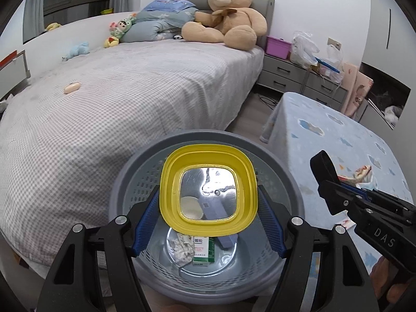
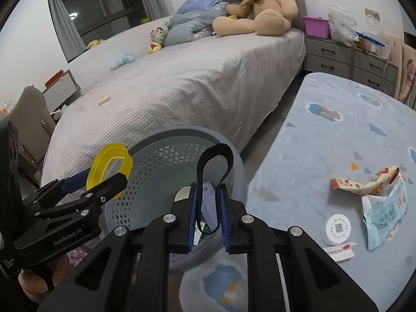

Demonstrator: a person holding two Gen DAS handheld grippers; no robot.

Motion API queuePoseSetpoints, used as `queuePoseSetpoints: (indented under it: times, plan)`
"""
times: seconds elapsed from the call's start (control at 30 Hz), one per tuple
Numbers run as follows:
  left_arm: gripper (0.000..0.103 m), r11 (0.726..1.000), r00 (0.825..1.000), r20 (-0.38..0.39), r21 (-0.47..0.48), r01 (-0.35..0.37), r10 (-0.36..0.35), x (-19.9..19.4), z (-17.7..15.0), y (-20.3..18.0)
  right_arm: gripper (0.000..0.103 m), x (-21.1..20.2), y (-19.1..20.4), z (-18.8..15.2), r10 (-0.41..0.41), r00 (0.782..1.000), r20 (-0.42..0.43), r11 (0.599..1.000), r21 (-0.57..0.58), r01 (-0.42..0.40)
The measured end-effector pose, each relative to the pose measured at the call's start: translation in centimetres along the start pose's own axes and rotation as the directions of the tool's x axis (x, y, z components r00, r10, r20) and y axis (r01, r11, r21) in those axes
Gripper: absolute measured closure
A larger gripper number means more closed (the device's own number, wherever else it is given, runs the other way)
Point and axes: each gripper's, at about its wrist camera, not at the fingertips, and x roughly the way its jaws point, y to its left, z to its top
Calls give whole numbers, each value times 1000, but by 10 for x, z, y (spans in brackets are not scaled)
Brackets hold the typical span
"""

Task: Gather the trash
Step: 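Carry lid and band over the wastebasket and open both tools to drop them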

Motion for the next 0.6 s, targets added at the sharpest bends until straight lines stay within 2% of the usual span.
queuePoseSetpoints:
  times: [0.33,0.6]
  plan:
    - [34,998,997,-37,-5,-61,61,18,1,12,84,26,7,6,52,998,-47,999,-15,-52]
    - [34,998,996,-48,-2,-69,69,23,1,13,84,38,13,5,70,995,-76,997,-27,-72]
